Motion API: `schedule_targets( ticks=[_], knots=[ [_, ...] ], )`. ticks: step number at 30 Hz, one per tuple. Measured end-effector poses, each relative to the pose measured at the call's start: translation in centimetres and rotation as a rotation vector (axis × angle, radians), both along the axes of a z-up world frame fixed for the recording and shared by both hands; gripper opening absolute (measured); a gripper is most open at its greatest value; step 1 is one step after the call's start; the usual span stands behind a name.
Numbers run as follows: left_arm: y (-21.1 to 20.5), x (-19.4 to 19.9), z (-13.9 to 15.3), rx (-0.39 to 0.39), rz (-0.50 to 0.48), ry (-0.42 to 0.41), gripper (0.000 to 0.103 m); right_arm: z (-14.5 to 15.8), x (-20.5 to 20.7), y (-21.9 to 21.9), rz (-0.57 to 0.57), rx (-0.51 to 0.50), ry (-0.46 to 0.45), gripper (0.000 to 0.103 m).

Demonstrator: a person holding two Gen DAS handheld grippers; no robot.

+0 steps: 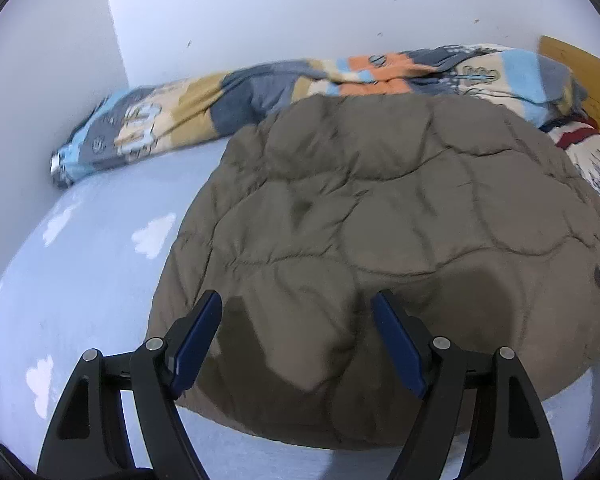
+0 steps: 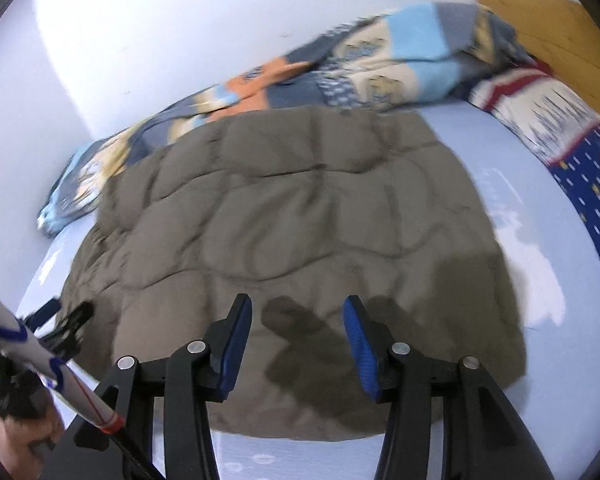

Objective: Fold large clothes

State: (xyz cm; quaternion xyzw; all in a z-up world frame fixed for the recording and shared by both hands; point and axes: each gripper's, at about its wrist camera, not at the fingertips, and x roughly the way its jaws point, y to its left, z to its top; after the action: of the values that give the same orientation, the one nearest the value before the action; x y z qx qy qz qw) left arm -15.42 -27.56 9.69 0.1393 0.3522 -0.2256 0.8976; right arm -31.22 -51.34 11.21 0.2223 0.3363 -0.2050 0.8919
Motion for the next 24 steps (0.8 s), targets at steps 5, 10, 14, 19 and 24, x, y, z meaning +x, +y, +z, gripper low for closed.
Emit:
schedule_targets(
  ticks=[5, 10, 14, 19, 24],
  knots=[
    [-0.3, 0.4, -1.2, 0.027, -0.006, 0.056, 0.078, -2.8, 1.6, 1.3, 0.055, 0.023, 0.097, 0.055],
    [0.7, 0.6, 0.2, -0.017, 0.034, 0.039, 0.078, -1.7, 1.0, 0.5, 0.031, 0.067, 0.064, 0.055],
    [1.5, 0.9, 0.9, -0.021, 0.072, 0.021, 0.078, -0.6, -0.1, -0.3, -0.015, 0.078, 0.013, 0.055],
    [2.2, 2.5, -0.9, -0.005, 0.123, 0.115, 0.079, -0.9, 0.1, -0.5, -0.029, 0.083, 0.037, 0.055],
    [1.5, 2.1, -1.2, 0.047, 0.089, 0.096, 0.082, -3.2, 0.4, -0.8, -0.03, 0.162, 0.098, 0.065]
  ],
)
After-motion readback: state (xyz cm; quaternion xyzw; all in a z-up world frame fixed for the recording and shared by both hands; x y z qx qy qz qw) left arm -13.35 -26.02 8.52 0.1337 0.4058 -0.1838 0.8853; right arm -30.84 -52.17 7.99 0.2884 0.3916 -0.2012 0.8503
